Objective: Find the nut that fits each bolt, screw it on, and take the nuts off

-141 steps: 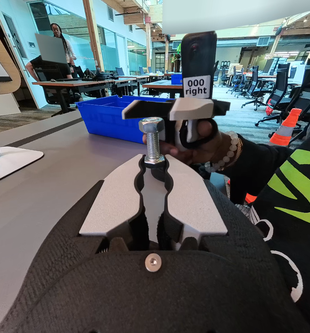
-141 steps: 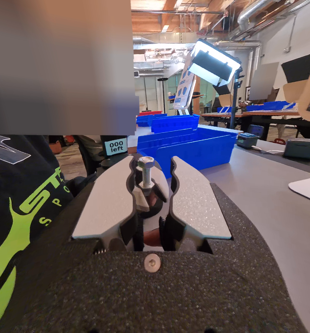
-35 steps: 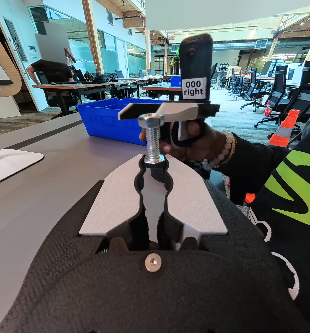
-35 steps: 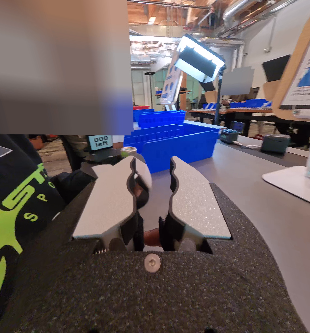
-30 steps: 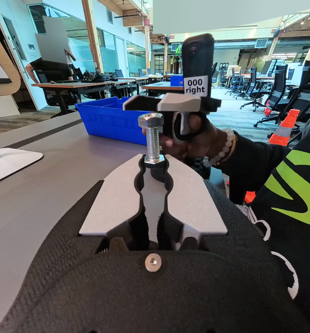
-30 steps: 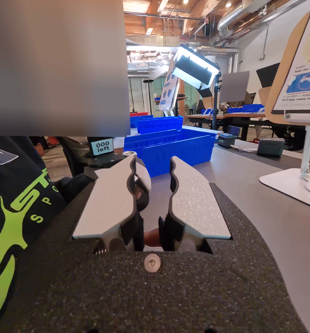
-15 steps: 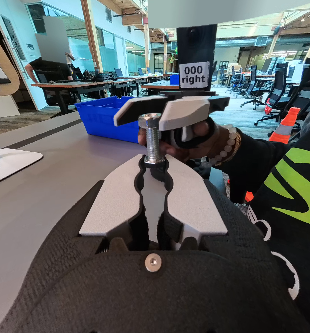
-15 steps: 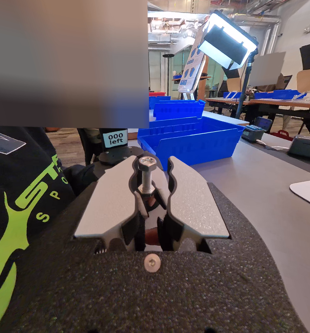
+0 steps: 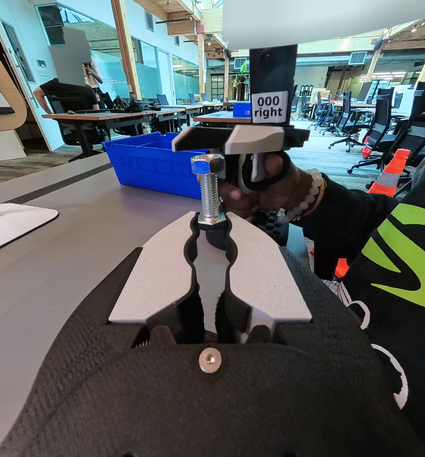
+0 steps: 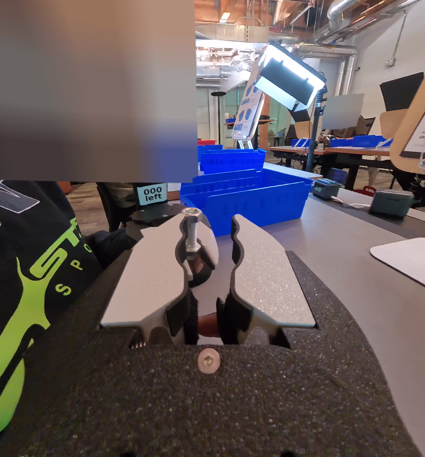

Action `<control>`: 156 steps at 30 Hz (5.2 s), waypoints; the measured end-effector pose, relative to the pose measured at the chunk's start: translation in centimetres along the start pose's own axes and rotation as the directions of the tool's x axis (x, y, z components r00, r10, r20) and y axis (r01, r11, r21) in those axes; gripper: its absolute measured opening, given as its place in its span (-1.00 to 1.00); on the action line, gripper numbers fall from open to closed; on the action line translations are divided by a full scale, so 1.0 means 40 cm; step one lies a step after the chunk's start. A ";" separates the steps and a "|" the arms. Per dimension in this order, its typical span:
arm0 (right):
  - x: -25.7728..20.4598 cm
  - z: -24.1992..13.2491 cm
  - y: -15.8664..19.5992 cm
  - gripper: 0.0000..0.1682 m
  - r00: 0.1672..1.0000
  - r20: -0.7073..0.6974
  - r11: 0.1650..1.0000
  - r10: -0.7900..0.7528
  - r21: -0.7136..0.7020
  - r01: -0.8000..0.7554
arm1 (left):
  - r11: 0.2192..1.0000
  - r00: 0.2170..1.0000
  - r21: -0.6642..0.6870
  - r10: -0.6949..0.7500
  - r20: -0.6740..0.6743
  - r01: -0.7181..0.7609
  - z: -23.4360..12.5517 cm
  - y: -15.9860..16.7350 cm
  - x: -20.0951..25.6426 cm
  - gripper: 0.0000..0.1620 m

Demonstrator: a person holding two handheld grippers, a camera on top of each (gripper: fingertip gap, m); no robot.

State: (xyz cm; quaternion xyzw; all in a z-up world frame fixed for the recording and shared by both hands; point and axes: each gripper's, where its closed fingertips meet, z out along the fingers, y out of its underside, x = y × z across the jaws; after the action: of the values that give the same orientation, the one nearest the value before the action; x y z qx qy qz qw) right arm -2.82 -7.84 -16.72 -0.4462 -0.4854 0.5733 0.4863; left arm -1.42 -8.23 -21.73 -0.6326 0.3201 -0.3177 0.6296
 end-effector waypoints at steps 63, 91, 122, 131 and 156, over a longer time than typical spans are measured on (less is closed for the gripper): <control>-0.014 0.034 0.010 -0.55 0.999 0.024 0.997 -0.021 -0.080 0.023 | 1.000 1.000 0.001 0.016 0.004 -0.016 -0.001 0.000 0.001 -0.78; -0.056 0.007 0.042 -0.79 0.872 0.486 0.522 -0.055 -0.730 0.440 | 0.998 0.998 -0.037 0.046 -0.032 -0.047 0.008 0.013 0.020 -0.78; 0.181 -0.189 -0.112 -0.79 0.935 0.112 0.623 -0.336 -0.718 0.310 | 0.983 0.986 0.137 -0.109 -0.124 0.126 -0.039 -0.065 0.010 -0.78; 0.411 -0.502 -0.011 -0.79 0.893 -0.356 0.597 -0.275 -0.791 -0.132 | 0.980 0.997 0.181 -0.082 0.007 0.079 -0.060 -0.068 -0.033 -0.78; 0.458 -0.710 0.206 -0.72 0.775 -0.600 0.329 -0.198 -0.786 -0.524 | 0.987 0.996 0.140 -0.084 0.018 0.080 -0.048 -0.050 -0.040 -0.77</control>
State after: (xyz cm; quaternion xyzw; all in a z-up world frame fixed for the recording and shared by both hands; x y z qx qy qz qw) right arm 21.72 13.35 -29.31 -0.8463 -0.4880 0.0657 0.2032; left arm -3.90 -8.09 -19.71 -0.6034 0.2631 -0.3573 0.6625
